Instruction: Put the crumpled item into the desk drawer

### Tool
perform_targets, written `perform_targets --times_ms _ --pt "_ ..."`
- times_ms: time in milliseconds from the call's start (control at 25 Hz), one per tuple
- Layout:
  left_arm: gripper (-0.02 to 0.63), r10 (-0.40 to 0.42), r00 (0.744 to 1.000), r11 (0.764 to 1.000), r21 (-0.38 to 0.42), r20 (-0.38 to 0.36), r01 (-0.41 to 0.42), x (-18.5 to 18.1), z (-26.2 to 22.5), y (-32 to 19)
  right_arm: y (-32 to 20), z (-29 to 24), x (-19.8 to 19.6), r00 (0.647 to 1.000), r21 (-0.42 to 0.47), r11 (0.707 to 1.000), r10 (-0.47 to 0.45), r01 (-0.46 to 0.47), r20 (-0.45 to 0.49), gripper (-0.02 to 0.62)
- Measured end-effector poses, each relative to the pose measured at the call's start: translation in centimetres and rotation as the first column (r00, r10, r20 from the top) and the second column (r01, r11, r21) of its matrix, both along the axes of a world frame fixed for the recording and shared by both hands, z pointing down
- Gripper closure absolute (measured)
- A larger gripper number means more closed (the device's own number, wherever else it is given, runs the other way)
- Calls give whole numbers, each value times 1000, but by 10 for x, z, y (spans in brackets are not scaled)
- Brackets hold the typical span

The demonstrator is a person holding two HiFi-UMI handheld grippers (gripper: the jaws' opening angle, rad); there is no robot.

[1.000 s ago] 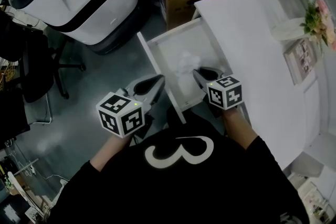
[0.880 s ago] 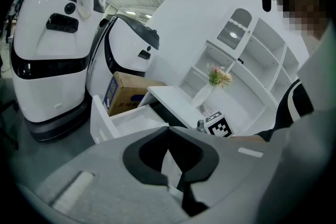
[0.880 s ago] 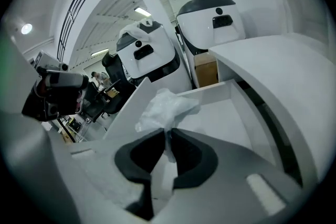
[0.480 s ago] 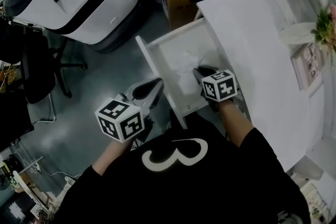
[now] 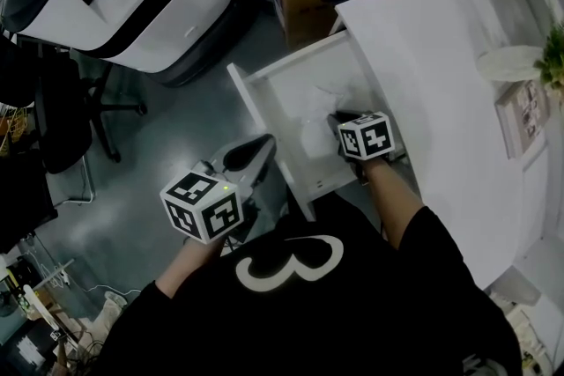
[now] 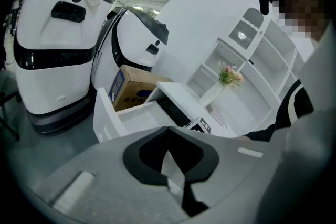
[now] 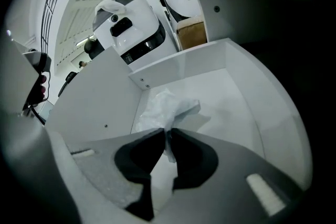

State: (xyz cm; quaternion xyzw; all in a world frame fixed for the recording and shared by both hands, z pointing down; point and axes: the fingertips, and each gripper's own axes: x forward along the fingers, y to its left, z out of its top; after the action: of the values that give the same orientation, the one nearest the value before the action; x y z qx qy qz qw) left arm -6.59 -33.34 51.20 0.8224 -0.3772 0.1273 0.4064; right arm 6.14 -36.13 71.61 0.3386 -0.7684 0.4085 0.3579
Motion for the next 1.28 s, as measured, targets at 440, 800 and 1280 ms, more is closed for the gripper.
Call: perform_targets --times_ms 440,800,1280 --pt "598 -9 1000 1000 -17 6 9 -6 9 -4 -1 29 4 998 -76 997 -2 -3 -62 543" --pt "598 -25 1000 1000 -18 8 25 -16 9 -2 -2 32 8 996 -91 996 17 -26 -92 468" --pt "598 2 1000 1000 6 -13 -2 -12 -8 20 11 -16 8 998 -10 999 41 -41 -38 411"
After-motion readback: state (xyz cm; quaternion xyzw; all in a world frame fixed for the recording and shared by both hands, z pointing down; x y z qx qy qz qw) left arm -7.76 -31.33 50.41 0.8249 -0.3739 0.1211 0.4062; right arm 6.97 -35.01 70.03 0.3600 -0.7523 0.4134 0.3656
